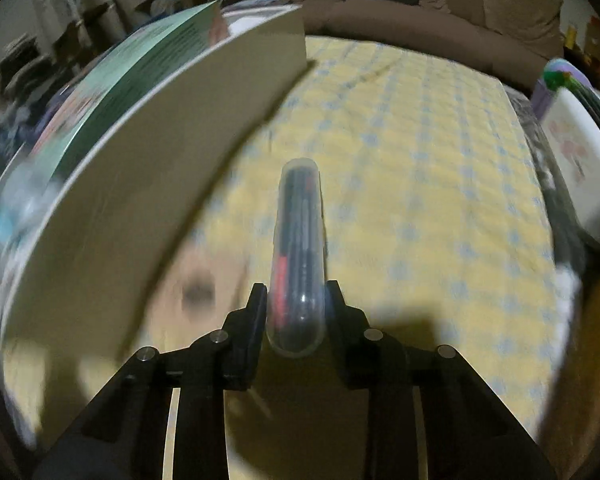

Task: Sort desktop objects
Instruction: 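Lift and carry the pen case in the right gripper over the tray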

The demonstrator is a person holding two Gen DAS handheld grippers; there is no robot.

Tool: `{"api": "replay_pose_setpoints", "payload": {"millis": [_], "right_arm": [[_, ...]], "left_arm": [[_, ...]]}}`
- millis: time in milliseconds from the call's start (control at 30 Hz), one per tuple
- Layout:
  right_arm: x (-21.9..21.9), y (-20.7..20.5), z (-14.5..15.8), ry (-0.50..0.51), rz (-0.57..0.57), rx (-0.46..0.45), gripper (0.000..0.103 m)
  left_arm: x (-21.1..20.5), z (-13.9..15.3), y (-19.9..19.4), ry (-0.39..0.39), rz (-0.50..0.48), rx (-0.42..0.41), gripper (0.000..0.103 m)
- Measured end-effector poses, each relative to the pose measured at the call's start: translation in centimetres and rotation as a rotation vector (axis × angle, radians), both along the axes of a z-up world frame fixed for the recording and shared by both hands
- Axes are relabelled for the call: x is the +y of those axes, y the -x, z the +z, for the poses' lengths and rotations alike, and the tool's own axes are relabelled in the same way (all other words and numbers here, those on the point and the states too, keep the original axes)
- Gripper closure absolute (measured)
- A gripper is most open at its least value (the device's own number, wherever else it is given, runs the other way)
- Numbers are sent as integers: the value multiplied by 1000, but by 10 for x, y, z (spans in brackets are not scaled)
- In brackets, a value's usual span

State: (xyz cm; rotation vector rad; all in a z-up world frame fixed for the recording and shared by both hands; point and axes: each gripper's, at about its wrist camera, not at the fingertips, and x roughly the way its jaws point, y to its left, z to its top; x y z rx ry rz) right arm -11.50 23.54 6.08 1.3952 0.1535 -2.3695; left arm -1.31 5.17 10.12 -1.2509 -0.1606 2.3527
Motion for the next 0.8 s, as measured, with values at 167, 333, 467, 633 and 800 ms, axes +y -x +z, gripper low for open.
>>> {"api": "replay_pose_setpoints", "payload": {"millis": [167, 333, 467, 633, 800], "right_arm": [[38, -81, 0, -30, 73, -26, 75], [63, -134, -5, 10, 79, -53, 75], [68, -160, -8, 83, 72, -66, 75], [71, -174, -13, 256, 65, -124, 75], [66, -180, -13, 307, 73, -139, 74]], "left_arm": [[25, 0, -8, -114, -20, -87, 5], [58, -23, -3, -243, -11, -239, 22], [68, -63, 12, -427, 42, -452, 32], [65, -95, 13, -537, 92, -537, 45], [52, -102, 11, -602, 103, -548, 62]]}}
